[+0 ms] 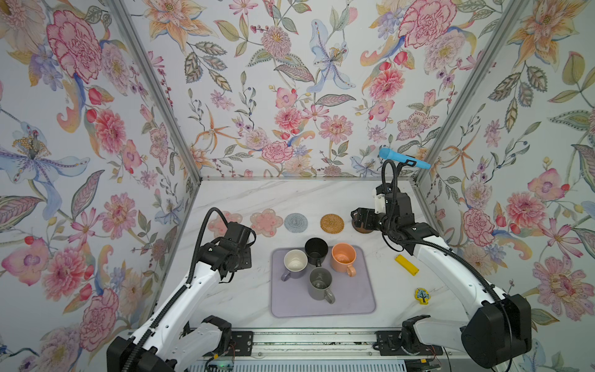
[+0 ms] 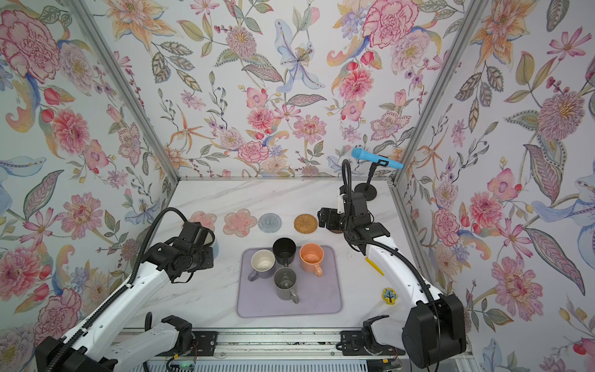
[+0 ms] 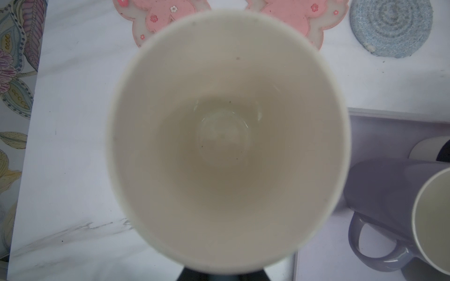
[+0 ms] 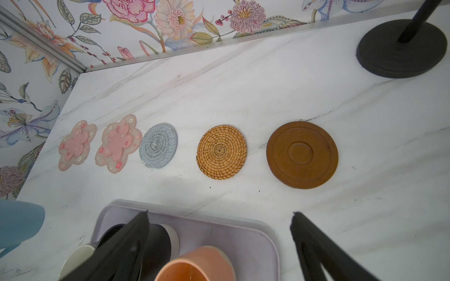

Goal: Place cups on coasters
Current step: Place the cup on the coaster.

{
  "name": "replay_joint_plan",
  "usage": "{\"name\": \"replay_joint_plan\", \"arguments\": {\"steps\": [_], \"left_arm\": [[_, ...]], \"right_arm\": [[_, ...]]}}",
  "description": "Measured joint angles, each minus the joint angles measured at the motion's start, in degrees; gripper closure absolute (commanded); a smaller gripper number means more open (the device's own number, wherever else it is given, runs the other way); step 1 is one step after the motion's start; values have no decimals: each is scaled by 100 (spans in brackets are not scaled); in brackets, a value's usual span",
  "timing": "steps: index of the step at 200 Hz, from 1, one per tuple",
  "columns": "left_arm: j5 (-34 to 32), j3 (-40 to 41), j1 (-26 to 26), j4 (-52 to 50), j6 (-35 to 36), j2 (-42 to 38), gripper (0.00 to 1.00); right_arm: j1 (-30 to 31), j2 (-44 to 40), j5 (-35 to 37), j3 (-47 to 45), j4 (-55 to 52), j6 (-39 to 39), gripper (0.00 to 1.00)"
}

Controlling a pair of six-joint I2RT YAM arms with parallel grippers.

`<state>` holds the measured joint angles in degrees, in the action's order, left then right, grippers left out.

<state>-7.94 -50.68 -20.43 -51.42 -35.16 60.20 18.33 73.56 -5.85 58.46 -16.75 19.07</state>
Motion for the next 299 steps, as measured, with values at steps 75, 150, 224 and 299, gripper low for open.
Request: {"name": "replay_joint_plan", "arguments": {"steps": [75,150,224,299], "left_arm": [[195,-90,481,280,531,525,100],[330,-426,1034,555,802,1130,100],[472,-1198,1569,717,1069,1827,100],[619,-1891,1906,782,1290,2712,100]], "right_arm": [[-195,0,-2,4,-2,0,7],[-271,0,-2,11,-9,-2,7],[-417,44,-79,323,-52,-46,7],[-540,251,-129,426,-66,-85,7]]}}
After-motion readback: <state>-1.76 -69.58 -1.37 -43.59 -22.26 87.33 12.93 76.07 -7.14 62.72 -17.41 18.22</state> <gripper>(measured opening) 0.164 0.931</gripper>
